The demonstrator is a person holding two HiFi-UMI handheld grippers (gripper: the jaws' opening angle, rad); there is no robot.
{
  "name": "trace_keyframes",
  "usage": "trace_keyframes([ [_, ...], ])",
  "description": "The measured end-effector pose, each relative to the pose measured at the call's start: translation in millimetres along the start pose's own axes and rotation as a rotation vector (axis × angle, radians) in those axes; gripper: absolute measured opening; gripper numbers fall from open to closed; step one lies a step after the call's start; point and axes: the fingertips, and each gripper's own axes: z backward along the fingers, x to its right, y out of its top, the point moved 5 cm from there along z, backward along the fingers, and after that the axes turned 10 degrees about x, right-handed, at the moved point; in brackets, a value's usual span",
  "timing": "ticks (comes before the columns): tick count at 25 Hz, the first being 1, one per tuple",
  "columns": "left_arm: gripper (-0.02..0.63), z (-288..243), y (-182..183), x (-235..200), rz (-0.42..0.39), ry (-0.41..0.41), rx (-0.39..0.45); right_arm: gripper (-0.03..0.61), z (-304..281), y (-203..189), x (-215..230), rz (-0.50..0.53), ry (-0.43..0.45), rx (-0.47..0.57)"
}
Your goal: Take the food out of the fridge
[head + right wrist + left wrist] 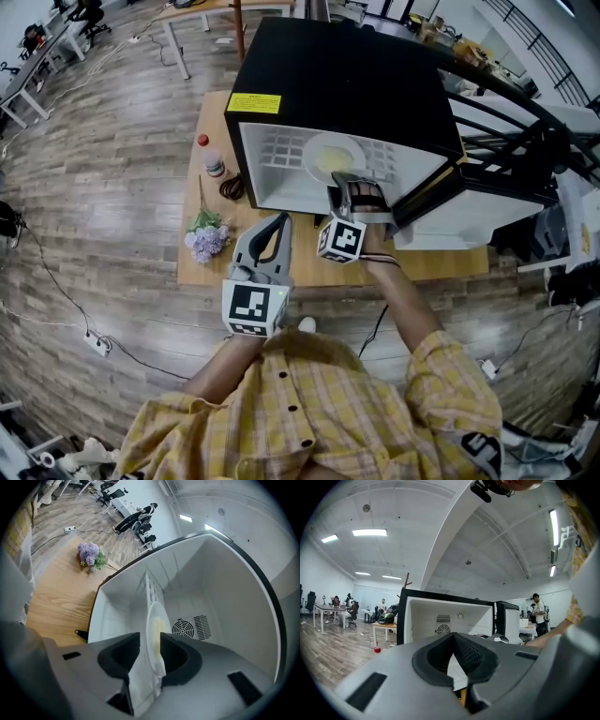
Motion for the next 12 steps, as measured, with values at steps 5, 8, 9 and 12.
trace_keyframes([
  [5, 0.008, 0.5, -1.8, 0.1, 0.006, 0.001, -0.007, 0.046, -0.6, 0.3, 0.1, 0.051, -0.038, 0.001],
  [8, 0.008, 0.4, -1.7, -0.6, 0.006, 0.003, -0.007, 0.021, -0.3, -1.3, -1.0, 0.076, -0.059, -0.010],
  [9, 0.008, 0.3, -1.4, -0.4, 0.006, 0.003, -0.006, 0.021, 0.1, -1.6, -1.6, 0.080, -0.066, -0.008],
  [12, 0.008, 0.7, -1.2, 1.1, 0.006, -0.002, -0.007, 0.021, 1.4, -2.0, -6.0, 0.083, -0.088, 0.014],
])
